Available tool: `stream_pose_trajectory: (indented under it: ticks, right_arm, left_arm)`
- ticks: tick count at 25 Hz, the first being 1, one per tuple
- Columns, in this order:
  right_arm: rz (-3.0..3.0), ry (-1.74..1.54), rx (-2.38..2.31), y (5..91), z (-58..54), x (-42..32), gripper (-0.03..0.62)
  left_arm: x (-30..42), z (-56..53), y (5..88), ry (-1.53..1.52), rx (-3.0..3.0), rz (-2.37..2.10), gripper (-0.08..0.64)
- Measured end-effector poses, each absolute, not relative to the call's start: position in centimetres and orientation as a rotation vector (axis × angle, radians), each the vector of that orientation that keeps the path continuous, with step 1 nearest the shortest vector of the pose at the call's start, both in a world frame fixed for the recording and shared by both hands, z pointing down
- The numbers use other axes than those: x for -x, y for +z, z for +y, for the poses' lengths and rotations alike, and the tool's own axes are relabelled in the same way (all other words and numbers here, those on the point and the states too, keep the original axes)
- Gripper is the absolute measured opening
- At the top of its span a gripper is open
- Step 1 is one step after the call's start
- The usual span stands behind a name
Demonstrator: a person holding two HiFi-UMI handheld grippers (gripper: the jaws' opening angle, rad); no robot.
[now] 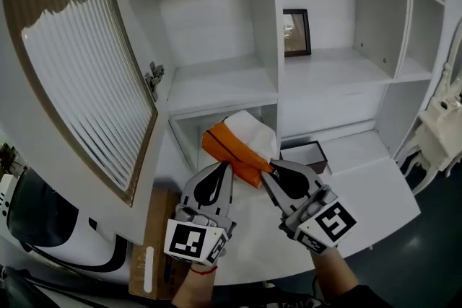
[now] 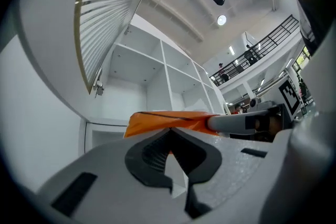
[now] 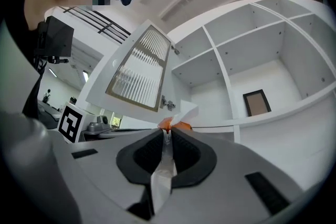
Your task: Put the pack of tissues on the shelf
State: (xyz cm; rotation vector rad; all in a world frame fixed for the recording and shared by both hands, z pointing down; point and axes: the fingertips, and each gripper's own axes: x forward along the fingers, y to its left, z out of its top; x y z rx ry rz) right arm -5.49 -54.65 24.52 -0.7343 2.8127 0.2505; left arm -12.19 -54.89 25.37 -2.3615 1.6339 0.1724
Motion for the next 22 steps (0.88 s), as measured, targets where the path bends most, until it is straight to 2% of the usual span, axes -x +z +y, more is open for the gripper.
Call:
stream_pose_trajectory:
  ticks: [11, 22]
  right_arm:
    - [2.723, 0.334, 0.665, 20.9, -56.5, 5.8, 0.021]
    - [2.645, 0.364, 0.718, 17.5, -57.2, 5.4, 0.021]
  left_arm:
    - [12.4, -56.6, 21.7, 0.214, 2.215, 1.657, 0.008]
    - [11.5, -57.3, 18.0, 0.336, 2.241, 1.478, 0.008]
